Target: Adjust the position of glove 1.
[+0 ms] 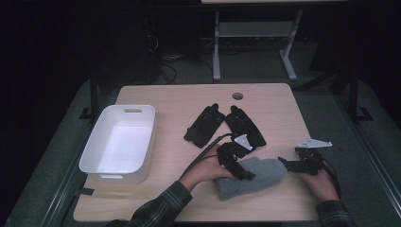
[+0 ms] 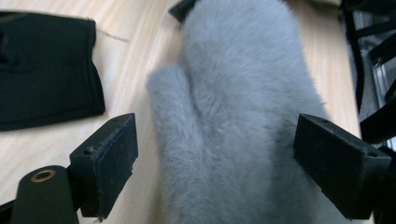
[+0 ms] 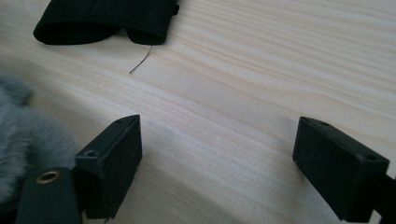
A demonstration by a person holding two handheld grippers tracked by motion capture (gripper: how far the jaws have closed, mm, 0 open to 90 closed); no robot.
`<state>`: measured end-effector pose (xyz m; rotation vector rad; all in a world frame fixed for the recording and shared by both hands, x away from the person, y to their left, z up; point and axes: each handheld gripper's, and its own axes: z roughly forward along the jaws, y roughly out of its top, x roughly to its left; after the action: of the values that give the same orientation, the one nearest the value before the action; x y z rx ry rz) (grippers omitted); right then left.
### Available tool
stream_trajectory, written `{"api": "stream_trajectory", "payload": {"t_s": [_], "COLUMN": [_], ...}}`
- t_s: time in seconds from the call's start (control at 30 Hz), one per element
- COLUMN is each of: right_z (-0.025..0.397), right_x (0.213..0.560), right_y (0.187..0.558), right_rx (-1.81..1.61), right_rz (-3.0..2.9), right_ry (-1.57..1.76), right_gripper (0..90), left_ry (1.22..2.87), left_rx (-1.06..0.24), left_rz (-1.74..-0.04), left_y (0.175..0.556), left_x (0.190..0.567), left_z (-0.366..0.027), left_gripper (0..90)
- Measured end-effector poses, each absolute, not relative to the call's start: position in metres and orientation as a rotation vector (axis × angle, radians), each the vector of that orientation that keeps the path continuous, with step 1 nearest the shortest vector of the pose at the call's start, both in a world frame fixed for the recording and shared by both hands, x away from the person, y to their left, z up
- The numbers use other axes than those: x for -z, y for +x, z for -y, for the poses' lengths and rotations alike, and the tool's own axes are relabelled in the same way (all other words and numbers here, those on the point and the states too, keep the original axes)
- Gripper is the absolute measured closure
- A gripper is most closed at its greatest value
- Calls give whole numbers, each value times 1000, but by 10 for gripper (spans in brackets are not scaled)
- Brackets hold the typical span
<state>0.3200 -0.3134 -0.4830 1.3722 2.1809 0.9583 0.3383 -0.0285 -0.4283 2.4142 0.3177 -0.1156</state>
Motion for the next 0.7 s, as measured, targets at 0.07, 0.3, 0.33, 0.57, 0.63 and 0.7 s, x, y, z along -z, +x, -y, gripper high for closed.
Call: {"api": "stream_trajectory", "payload": {"t_s": [0.07,0.3,0.33,0.57,0.63,0.7], "right_z": [313,313,313,313,313,313], "right_x": [483,483,483,483,483,483], "right_y": [320,319,319,319,319,320], "right_rx": [-959,-959,-960,-959,-959,-959], "right_rz": [-2181,-2181,-2180,-2180,-2180,-2180], "right_ry": [1373,1371,1371,1371,1371,1371], "right_gripper": [154,154,154,154,155,155], "left_ry": [2428,2480,2490,2534,2546,2553], "left_rx": [120,163,166,204,209,232], "left_rz": [-317,-312,-306,-313,-320,-332], "left_y": [340,342,342,341,341,341], "left_x": [431,442,443,451,452,453], "left_z": [29,33,34,39,40,41], "left_gripper": [128,123,122,126,127,150]}}
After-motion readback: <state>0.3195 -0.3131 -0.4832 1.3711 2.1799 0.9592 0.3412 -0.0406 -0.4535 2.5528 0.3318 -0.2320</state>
